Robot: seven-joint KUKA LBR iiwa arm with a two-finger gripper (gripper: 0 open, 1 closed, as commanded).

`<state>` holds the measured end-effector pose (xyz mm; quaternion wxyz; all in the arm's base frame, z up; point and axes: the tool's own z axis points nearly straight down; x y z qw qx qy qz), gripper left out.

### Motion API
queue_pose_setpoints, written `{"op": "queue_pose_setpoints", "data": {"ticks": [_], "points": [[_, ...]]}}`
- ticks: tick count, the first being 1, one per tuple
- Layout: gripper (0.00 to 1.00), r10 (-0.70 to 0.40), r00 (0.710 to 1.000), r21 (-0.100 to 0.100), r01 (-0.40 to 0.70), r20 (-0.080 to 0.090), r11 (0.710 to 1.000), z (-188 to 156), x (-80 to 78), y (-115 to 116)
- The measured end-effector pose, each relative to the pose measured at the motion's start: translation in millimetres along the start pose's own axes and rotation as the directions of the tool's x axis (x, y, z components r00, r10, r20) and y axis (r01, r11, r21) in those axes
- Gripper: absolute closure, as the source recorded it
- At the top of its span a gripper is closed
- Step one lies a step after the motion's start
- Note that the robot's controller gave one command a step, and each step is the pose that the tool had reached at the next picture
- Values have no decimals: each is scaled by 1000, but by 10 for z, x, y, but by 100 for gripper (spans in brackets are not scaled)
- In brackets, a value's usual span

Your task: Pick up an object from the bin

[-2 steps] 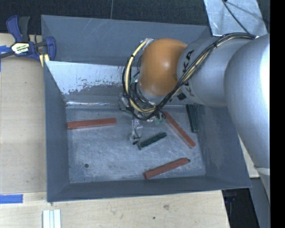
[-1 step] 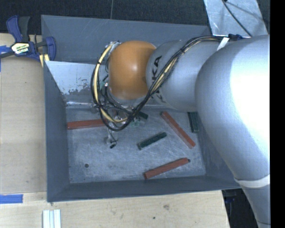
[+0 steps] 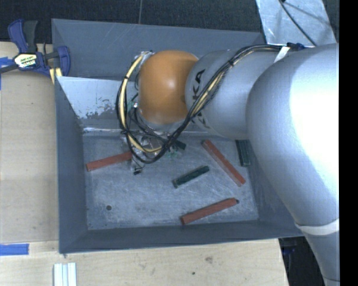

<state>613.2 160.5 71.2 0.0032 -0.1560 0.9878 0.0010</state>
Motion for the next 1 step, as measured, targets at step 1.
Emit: {"op": "queue_pose_setpoints", "data": {"ticks": [1], "points": [[100, -13, 1000, 2, 13, 6, 1000, -1515, 5, 121]]}}
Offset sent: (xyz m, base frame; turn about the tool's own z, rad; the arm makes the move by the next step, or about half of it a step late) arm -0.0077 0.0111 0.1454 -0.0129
